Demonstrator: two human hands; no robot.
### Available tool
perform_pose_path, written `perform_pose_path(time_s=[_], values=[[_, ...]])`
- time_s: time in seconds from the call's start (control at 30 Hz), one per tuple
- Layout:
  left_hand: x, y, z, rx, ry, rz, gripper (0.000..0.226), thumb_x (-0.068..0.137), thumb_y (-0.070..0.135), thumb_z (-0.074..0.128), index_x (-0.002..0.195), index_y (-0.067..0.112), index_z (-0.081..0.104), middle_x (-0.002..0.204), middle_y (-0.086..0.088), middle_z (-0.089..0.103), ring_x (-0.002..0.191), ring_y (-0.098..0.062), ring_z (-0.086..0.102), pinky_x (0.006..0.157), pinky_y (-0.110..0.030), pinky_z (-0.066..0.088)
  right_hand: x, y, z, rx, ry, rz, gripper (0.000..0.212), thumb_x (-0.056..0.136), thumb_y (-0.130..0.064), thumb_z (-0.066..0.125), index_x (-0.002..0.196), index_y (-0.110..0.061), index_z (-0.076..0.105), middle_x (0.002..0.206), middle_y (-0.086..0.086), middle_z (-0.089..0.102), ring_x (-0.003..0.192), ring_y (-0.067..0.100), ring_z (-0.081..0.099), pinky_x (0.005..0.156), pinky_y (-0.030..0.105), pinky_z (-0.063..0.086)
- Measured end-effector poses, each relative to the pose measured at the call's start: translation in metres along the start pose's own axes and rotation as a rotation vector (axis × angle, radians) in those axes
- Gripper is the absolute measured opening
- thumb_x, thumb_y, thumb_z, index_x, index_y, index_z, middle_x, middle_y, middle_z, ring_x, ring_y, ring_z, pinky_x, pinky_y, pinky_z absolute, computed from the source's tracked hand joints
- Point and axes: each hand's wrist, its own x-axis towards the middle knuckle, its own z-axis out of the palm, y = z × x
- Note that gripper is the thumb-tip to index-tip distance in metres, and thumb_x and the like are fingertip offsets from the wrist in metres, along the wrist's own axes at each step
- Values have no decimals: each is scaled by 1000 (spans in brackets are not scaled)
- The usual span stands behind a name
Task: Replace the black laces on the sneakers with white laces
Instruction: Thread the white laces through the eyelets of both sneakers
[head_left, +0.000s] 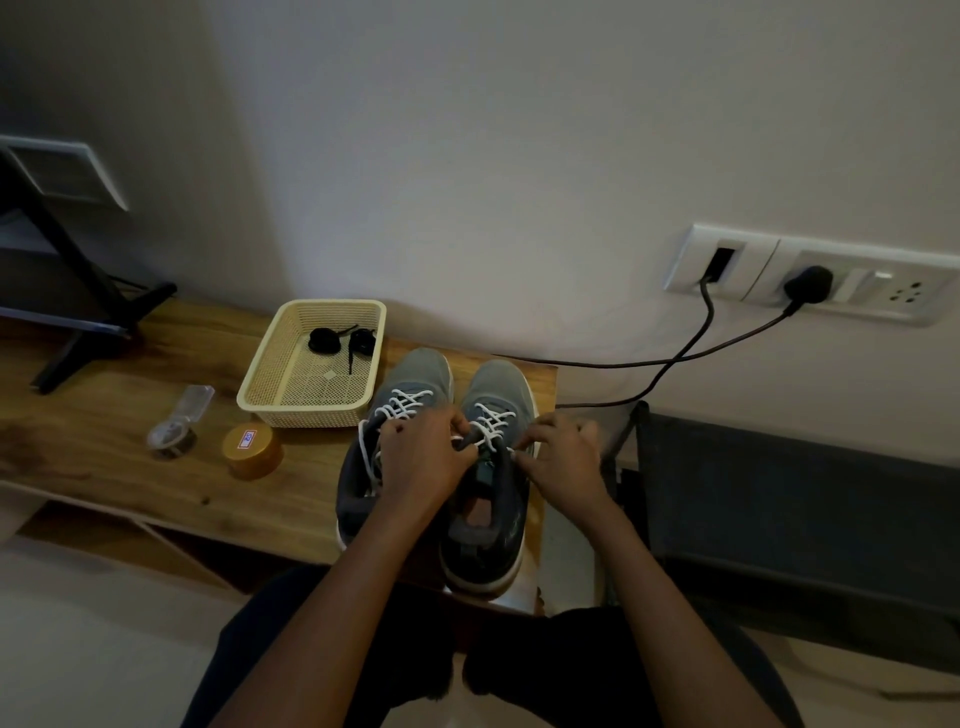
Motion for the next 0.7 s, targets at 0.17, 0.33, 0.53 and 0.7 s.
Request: perform_pose_path(time_s=[0.17, 0.33, 0.53, 0.7], values=[[-2, 1, 1, -9, 53, -1, 9, 80, 29, 67, 85, 22, 65, 86, 3, 68, 88, -17, 62, 94, -36, 37, -5, 7, 0, -171, 11, 53, 20, 93, -30, 53, 101, -17, 65, 119, 0, 53, 115, 24, 34, 83, 29, 25], [-2, 2, 1, 0, 56, 3, 8, 80, 28, 67, 86, 21, 65, 87, 3, 68, 88, -17, 62, 92, -35, 39, -6, 11, -3, -170, -31, 162, 22, 95, -30, 48, 95, -15, 64, 110, 4, 58, 116, 28, 37, 92, 37, 36], [-3, 1, 2, 46, -5, 53, 22, 83, 30, 64, 104, 26, 60, 109, 6, 60, 105, -16, 55, 97, -35, 25, 0, 11, -4, 121, 1, 171, 18, 86, -21, 61, 103, -14, 64, 107, 4, 61, 112, 23, 49, 94, 35, 39], [2, 4, 13, 163, -46, 112, 36, 84, 34, 65, 116, 30, 50, 121, 6, 51, 114, -16, 49, 100, -36, 23, 8, -8, -1, 275, 39, -10, 13, 81, -19, 68, 94, -17, 69, 96, -2, 63, 98, 16, 55, 95, 40, 40]])
